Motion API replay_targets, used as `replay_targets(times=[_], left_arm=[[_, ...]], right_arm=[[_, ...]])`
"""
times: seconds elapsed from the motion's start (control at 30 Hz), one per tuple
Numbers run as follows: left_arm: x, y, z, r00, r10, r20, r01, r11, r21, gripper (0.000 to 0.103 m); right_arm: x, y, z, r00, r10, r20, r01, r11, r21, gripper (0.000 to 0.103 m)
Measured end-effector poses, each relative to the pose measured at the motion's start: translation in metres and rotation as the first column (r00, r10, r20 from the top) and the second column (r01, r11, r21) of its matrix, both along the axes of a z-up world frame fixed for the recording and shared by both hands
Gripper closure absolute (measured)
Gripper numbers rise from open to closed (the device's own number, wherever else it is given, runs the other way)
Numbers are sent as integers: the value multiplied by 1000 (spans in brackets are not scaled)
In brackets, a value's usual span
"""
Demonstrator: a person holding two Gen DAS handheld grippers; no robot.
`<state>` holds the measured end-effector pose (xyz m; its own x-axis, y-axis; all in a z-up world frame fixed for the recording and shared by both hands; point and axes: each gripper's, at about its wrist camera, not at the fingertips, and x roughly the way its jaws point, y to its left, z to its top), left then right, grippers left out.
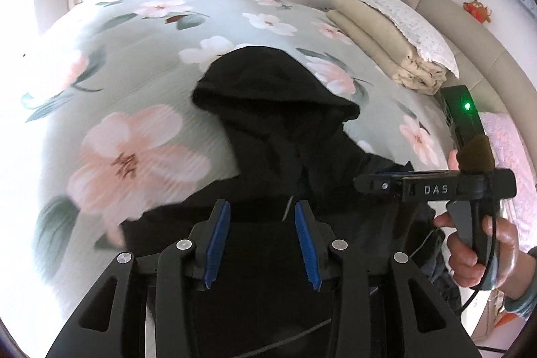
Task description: Fold large clothes
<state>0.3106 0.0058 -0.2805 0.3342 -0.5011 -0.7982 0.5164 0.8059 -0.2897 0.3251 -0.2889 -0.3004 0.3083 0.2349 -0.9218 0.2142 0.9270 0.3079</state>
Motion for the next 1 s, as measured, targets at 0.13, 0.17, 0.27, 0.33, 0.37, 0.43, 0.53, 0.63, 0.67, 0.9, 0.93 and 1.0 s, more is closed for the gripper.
replay_targets(times=[0.13, 0.17, 0.27, 0.33, 0.37, 0.43, 0.53, 0.63, 0.67, 0.9, 0.93, 1.0], left_arm=[[-7, 17, 2, 999, 35, -11, -35, 999, -2, 61], [-8, 20, 2, 999, 39, -13, -40, 999, -4, 61], [-16, 27, 3, 999, 49, -6, -49, 999, -11, 61], [-22, 32, 2, 999, 50, 4, -50, 999, 2, 61], [-26, 35, 0, 999, 49, 7, -49, 999, 8, 61], [-30, 38, -2, 999, 48, 6, -48, 999, 15, 61], [-36, 46, -5, 999, 53, 0, -53, 998, 27, 61], [-39, 50, -6, 998, 55, -2, -55, 998, 36, 61], [-39, 49, -6, 998, 56, -2, -56, 998, 42, 61], [-25, 30, -12, 995, 90, -49, -89, 996, 24, 50], [-25, 27, -13, 995, 86, -49, -85, 996, 22, 50], [-28, 21, -13, 996, 75, -44, -74, 997, 23, 50]], right_arm=[[-5, 12, 6, 1000, -5, 3, 5, 1000, -4, 34], [-7, 13, 9, 1000, -6, 4, 6, 1000, -7, 34], [-15, 16, 13, 1000, -5, 5, 5, 1000, -12, 34], [-17, 16, 13, 1000, -12, 0, 12, 1000, -12, 33], [-20, 18, 12, 1000, -18, -2, 18, 1000, -8, 33], [-24, 16, 11, 999, -43, -5, 43, 999, 2, 33], [-32, 13, 12, 997, -78, 1, 78, 996, 32, 33], [-37, 16, 14, 997, -73, -2, 73, 997, 33, 34], [-37, 17, 15, 998, -64, 0, 64, 998, 24, 33], [-34, 1, 27, 998, -57, 26, 57, 998, 6, 32], [-35, -4, 27, 998, -64, 26, 64, 998, 6, 32], [-38, -14, 27, 997, -78, 26, 78, 997, 1, 32]])
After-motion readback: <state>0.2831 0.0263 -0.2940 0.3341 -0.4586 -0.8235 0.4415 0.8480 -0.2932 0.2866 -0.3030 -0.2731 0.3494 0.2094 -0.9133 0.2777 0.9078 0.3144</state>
